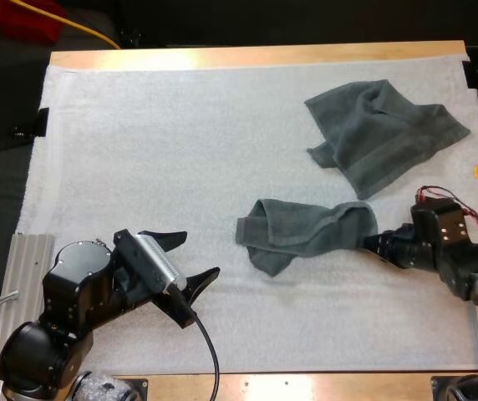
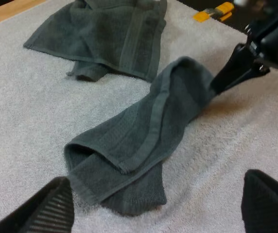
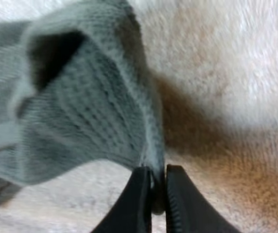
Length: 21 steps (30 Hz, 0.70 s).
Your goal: Pick towel from pile, fold and stack
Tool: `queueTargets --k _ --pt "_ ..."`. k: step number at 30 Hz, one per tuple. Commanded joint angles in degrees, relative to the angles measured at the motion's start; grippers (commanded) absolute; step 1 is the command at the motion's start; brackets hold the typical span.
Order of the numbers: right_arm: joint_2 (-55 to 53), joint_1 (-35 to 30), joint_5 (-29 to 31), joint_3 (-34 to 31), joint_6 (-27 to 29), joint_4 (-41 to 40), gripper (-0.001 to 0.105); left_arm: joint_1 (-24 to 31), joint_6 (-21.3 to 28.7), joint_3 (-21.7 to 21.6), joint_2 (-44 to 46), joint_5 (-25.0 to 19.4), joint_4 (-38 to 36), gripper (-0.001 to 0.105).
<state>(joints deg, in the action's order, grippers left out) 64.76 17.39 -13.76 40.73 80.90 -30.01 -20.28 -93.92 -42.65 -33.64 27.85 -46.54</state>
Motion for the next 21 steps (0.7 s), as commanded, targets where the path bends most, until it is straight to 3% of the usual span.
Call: queueTargets --k 1,21 --pt "-1.5 0.6 0.2 1.6 0.3 -0.8 0.001 -0.2 -0.1 -0.5 0.0 0.7 0.1 0.069" --pt "-4.4 11.0 3.2 28.2 1.3 -8.5 0.001 -0.2 -0.6 -0.5 0.0 0.7 0.1 0.069"
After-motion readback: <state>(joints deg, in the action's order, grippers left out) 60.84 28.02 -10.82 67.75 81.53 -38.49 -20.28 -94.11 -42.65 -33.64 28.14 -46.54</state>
